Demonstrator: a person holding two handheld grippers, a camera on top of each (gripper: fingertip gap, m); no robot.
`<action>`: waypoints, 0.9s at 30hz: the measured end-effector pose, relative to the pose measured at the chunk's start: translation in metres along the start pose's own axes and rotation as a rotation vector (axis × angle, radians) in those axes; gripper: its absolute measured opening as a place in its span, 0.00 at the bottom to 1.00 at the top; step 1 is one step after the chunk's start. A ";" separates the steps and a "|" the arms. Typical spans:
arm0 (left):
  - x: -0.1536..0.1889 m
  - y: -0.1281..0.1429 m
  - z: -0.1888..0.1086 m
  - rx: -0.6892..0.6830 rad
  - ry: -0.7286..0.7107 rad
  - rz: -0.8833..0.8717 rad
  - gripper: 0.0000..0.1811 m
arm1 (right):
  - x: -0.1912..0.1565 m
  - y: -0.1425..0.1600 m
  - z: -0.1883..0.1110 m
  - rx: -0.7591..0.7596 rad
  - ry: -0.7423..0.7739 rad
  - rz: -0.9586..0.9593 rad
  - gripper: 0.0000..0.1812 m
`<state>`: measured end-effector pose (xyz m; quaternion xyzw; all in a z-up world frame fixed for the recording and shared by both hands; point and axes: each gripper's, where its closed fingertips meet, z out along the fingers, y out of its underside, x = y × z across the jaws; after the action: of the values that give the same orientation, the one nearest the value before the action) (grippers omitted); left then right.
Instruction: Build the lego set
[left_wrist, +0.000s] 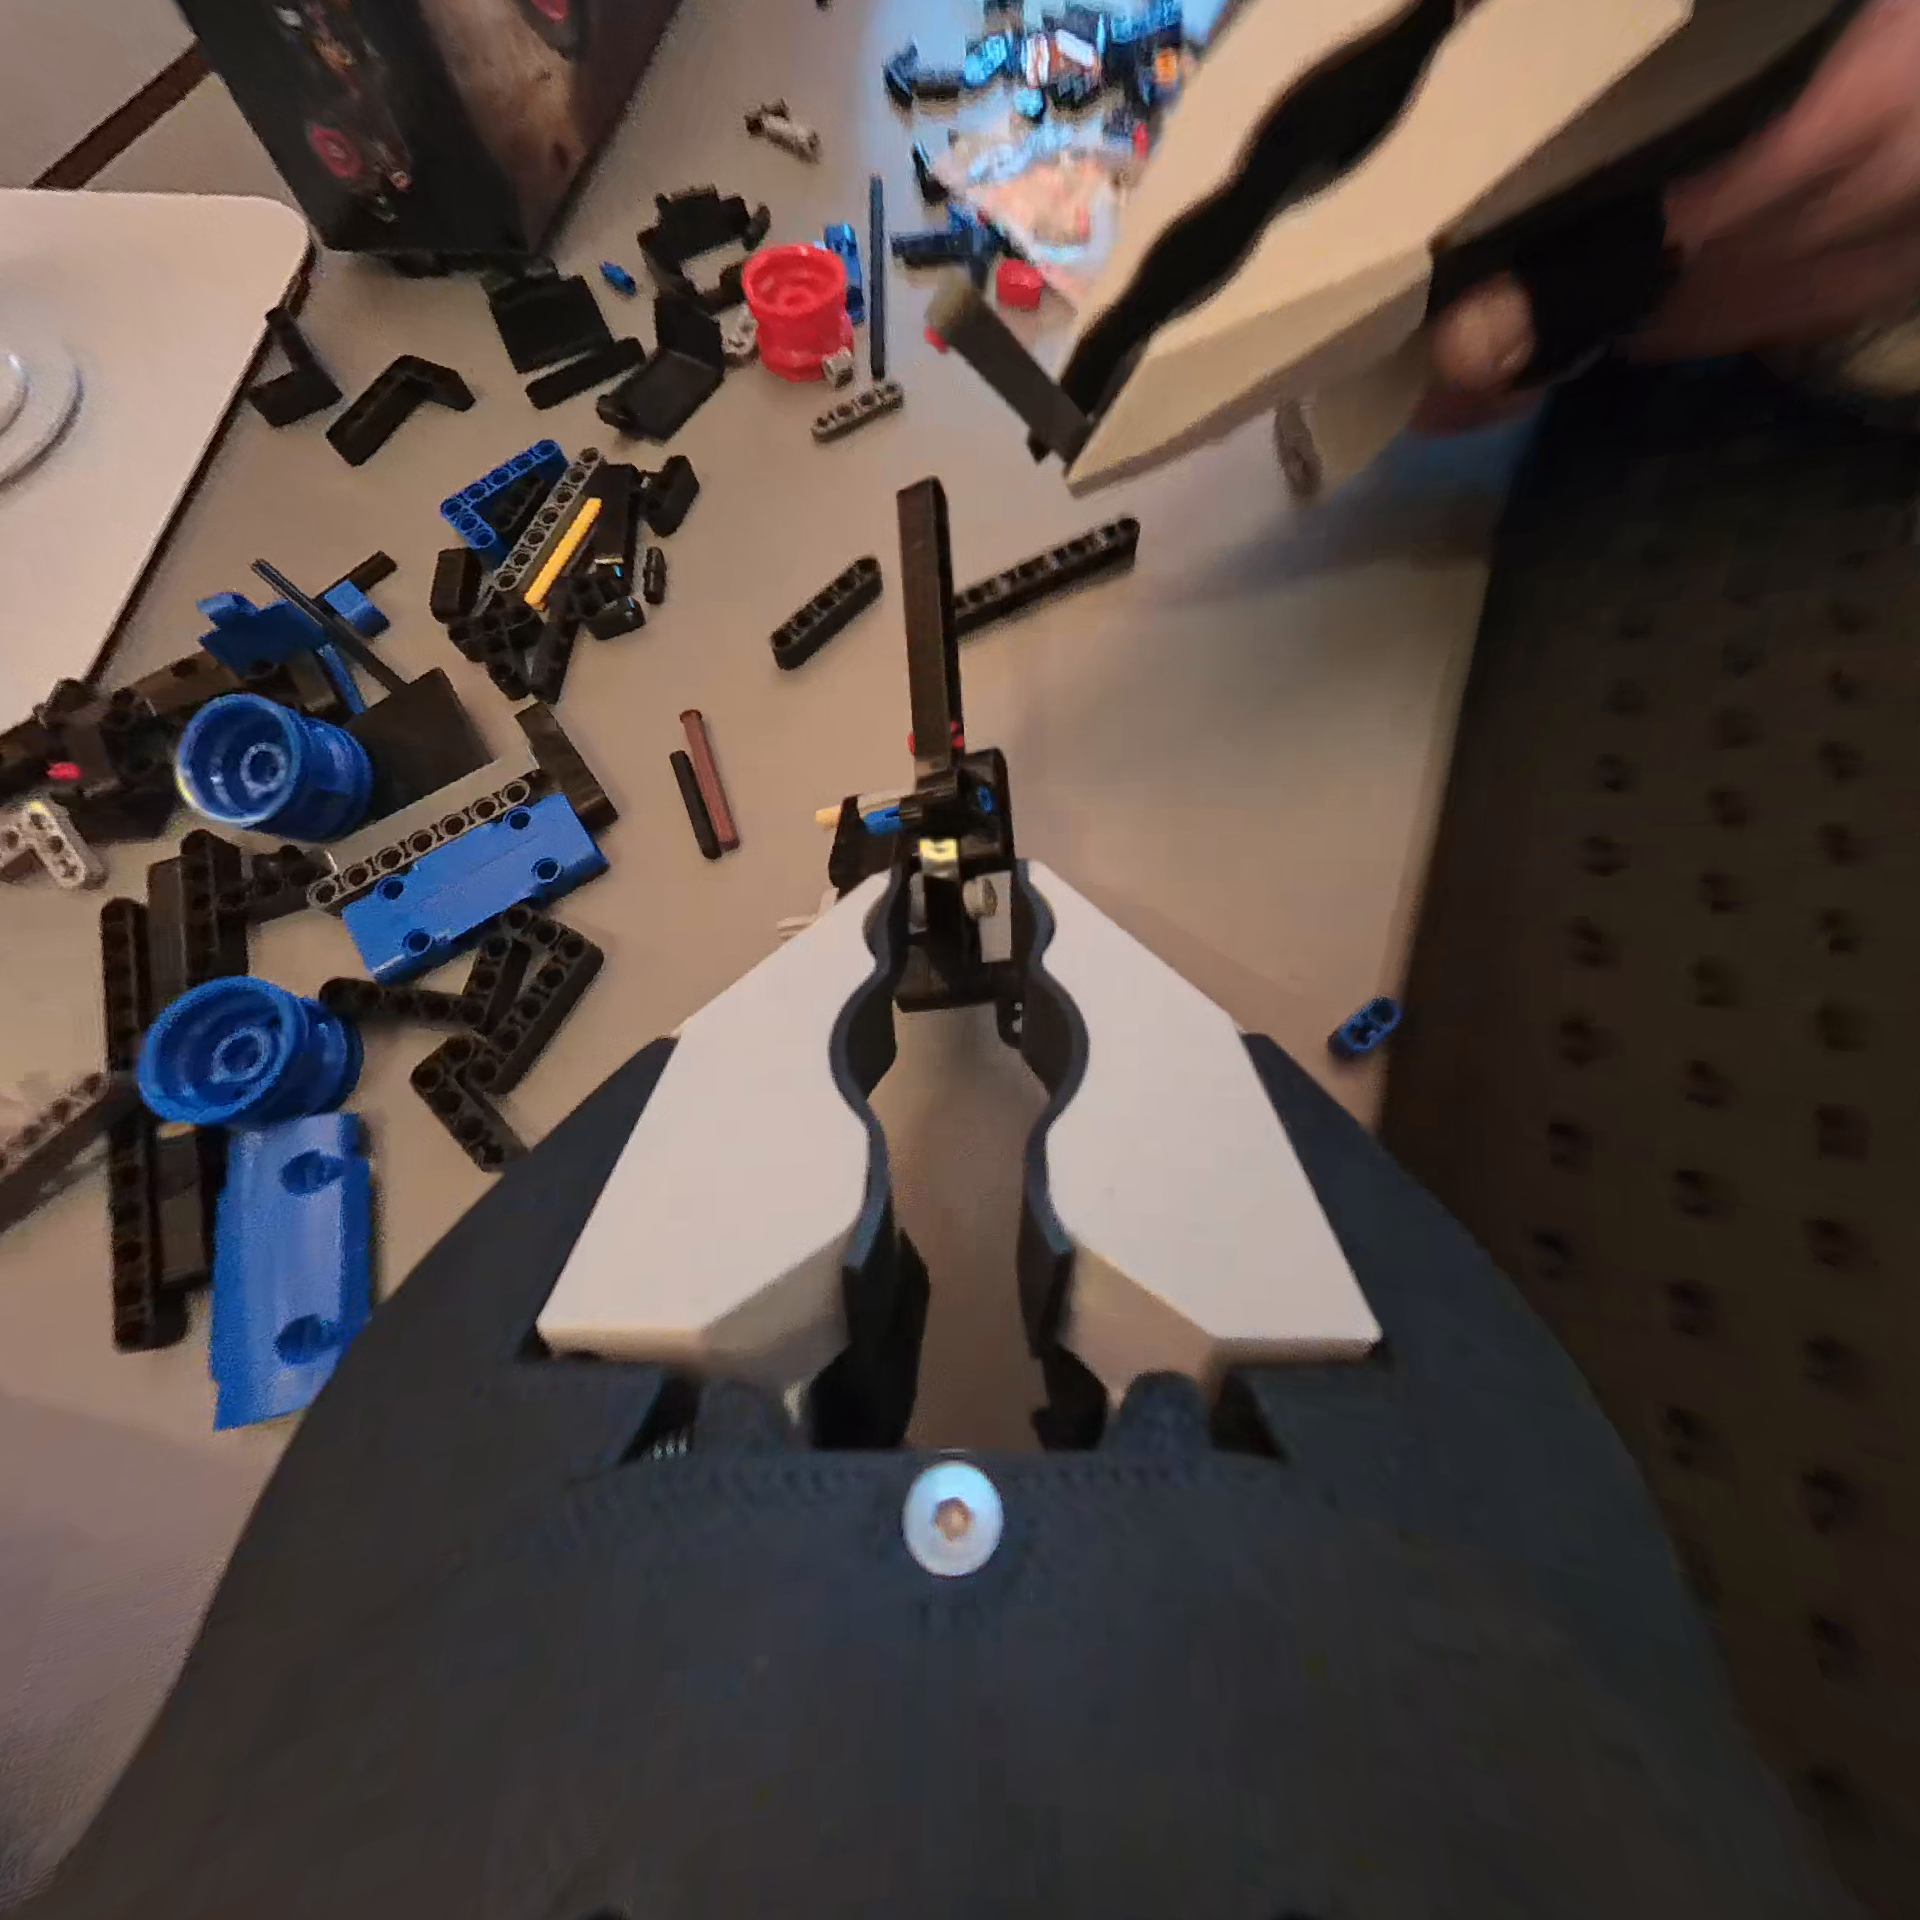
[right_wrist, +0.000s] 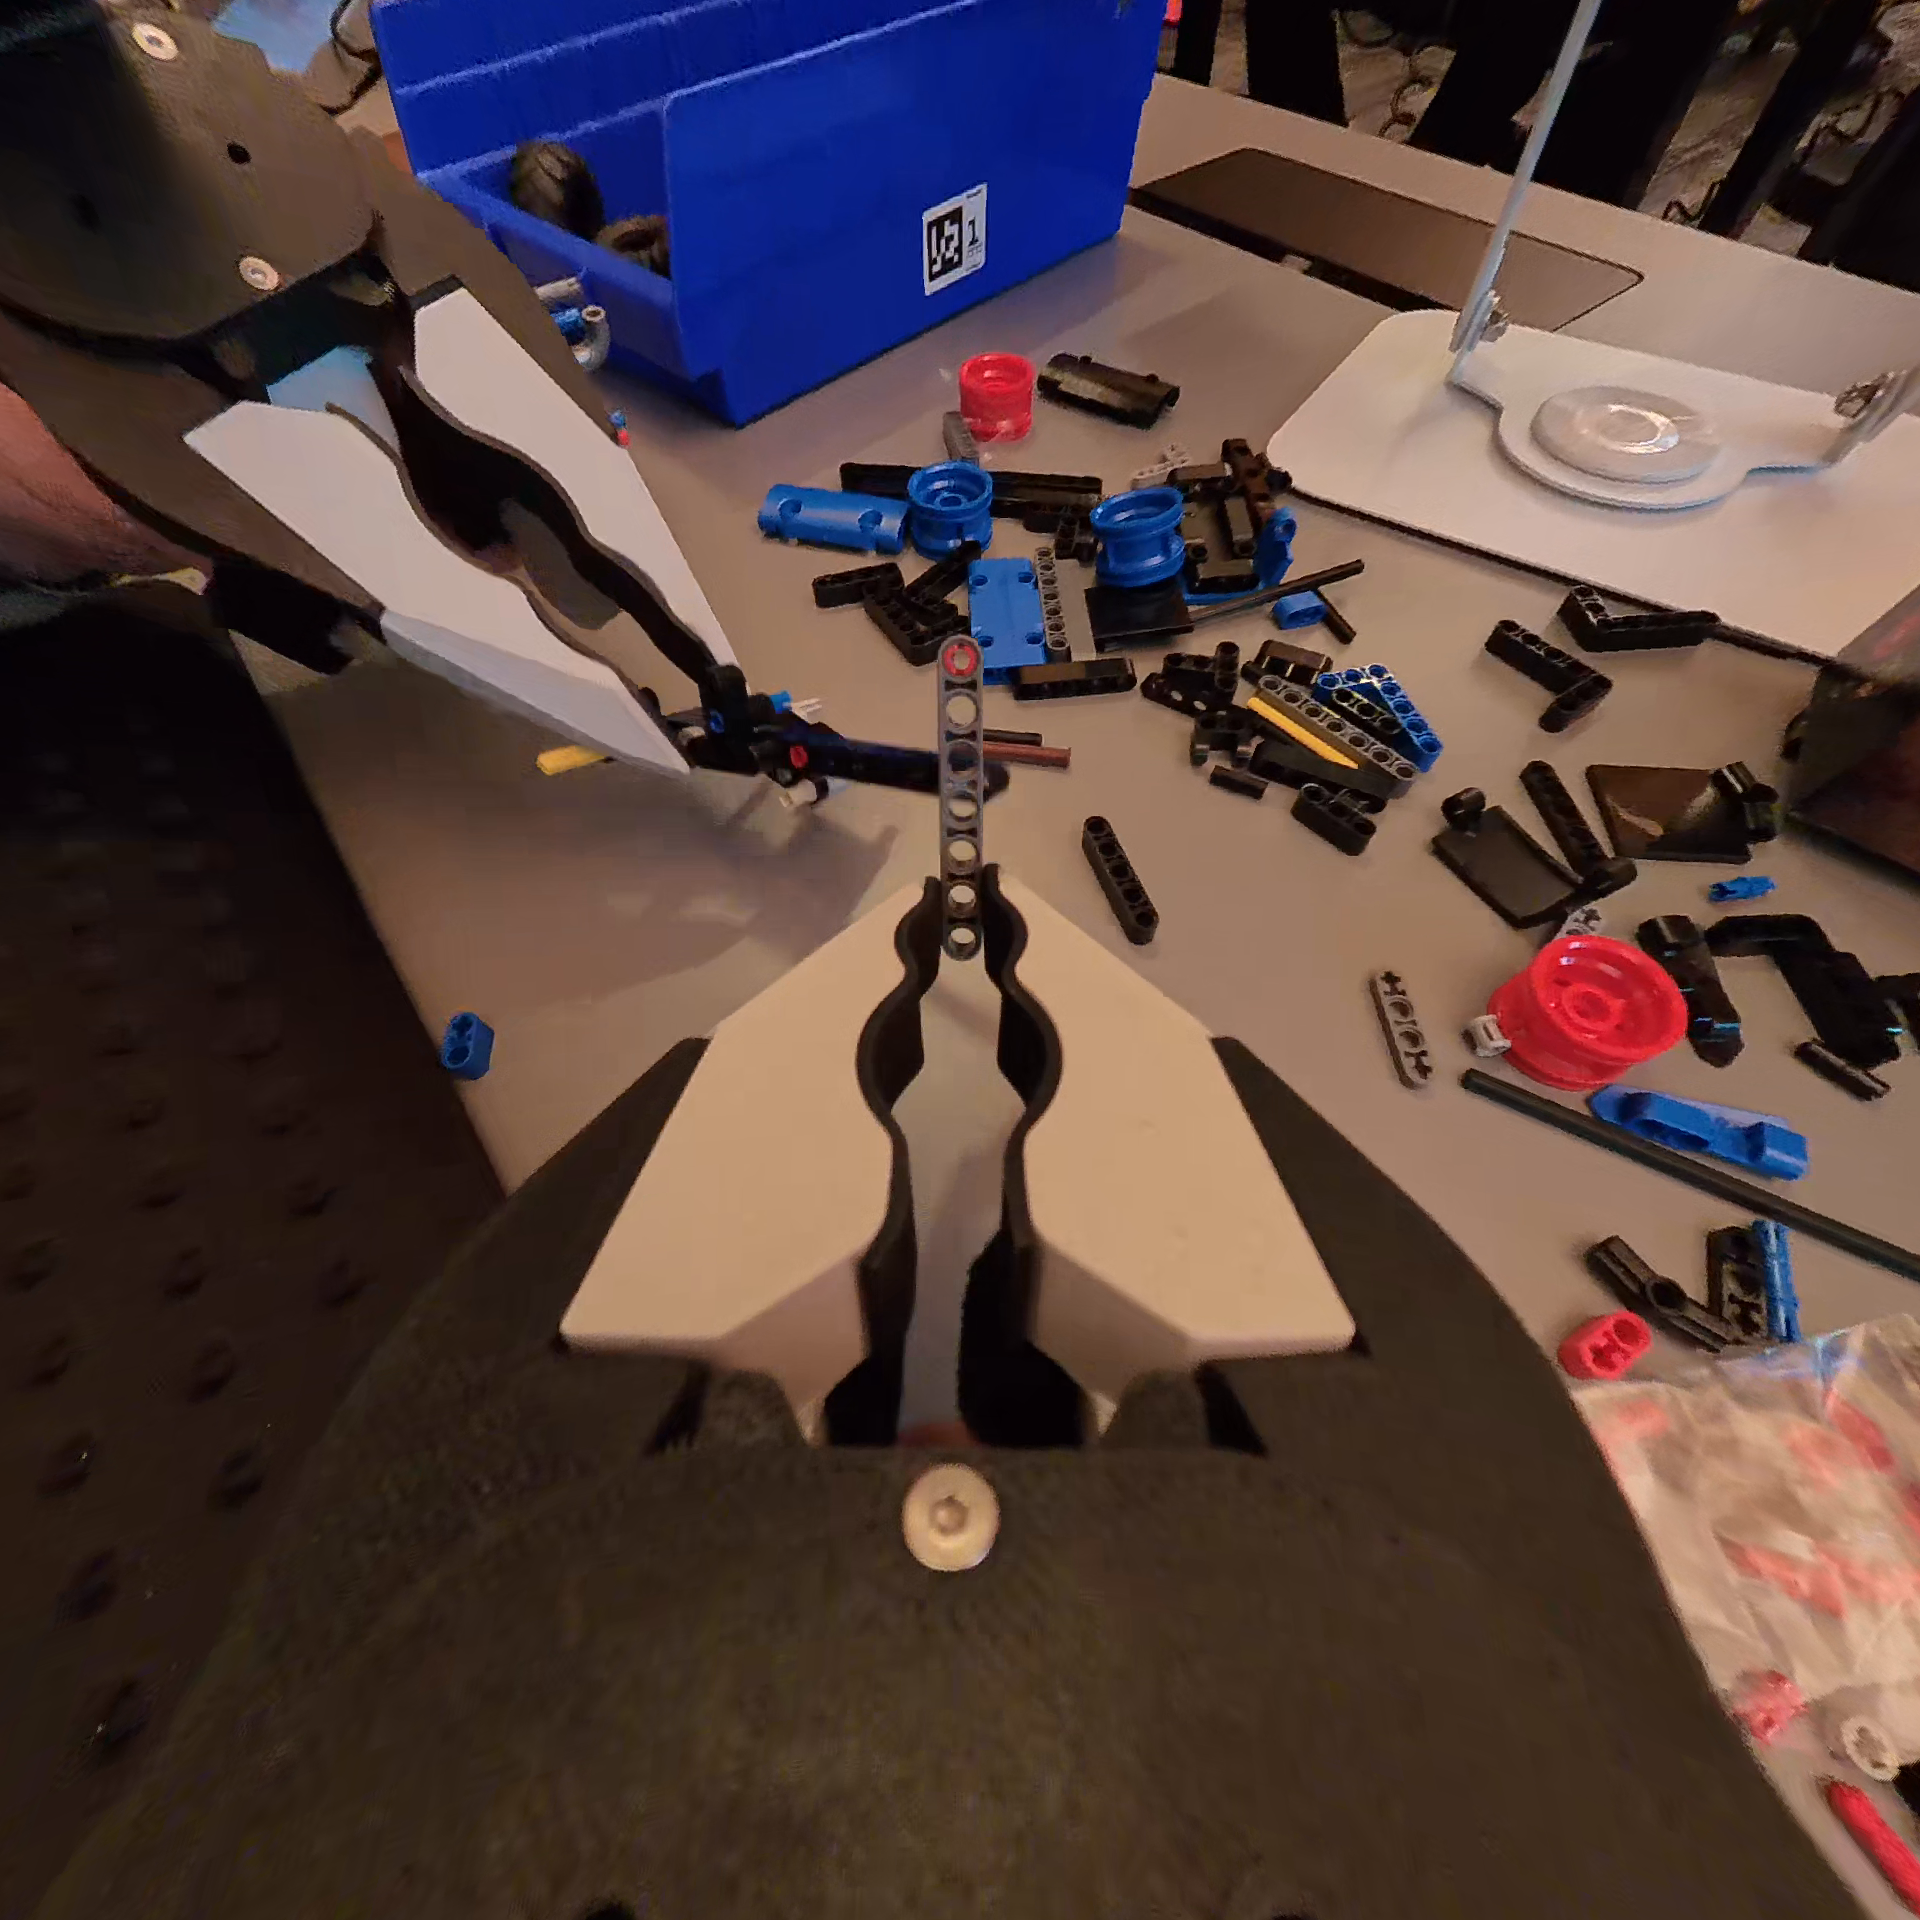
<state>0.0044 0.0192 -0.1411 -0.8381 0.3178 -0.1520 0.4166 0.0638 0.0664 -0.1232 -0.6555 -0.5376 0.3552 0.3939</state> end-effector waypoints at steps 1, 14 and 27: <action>0.000 -0.004 -0.002 0.034 0.025 -0.052 0.10 | 0.001 -0.001 -0.001 0.009 0.001 0.005 0.03; -0.009 -0.031 -0.019 0.325 0.228 -0.438 0.07 | 0.002 -0.010 -0.006 0.070 -0.026 0.059 0.03; 0.005 -0.052 -0.021 0.466 0.390 -0.530 0.08 | -0.005 -0.021 -0.008 0.127 -0.083 0.101 0.03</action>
<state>0.0184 0.0270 -0.0876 -0.7297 0.1208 -0.4781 0.4736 0.0613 0.0629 -0.1011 -0.6401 -0.4962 0.4348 0.3936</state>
